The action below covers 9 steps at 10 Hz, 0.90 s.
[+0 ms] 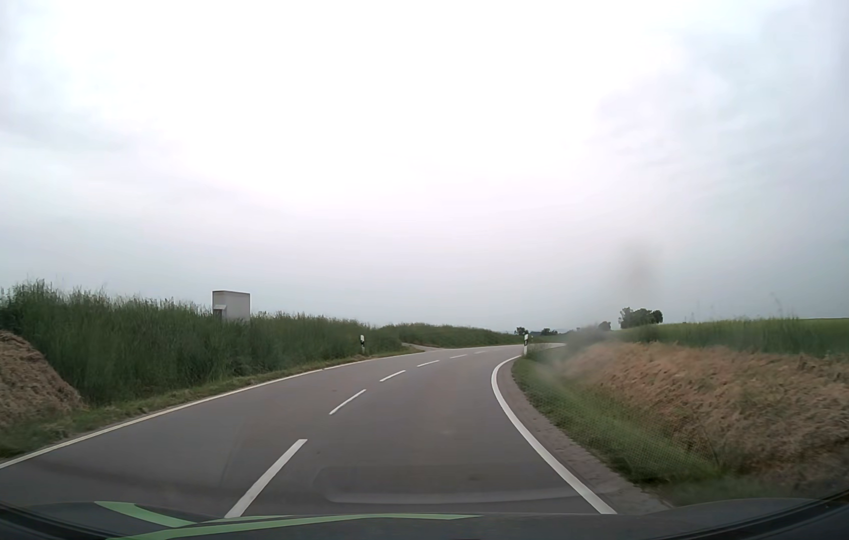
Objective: Follow the waypoints while adhering to traffic rules and regulations
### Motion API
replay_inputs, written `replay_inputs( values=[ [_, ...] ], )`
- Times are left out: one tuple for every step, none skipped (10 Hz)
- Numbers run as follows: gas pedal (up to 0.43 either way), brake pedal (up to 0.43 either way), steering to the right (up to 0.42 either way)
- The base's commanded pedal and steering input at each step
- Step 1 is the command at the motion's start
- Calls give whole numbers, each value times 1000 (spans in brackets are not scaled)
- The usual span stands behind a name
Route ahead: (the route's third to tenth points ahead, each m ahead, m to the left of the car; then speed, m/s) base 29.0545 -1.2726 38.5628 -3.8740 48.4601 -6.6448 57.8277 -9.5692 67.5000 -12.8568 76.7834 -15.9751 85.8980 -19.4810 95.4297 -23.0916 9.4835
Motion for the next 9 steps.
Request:
replay_inputs(
  values=[
    [287,0,-7],
    [299,0,-4],
    [319,0,4],
    [319,0,9],
    [319,0,14],
    [319,0,20],
    [331,0,26],
    [331,0,34],
    [331,0,41]
  ],
)
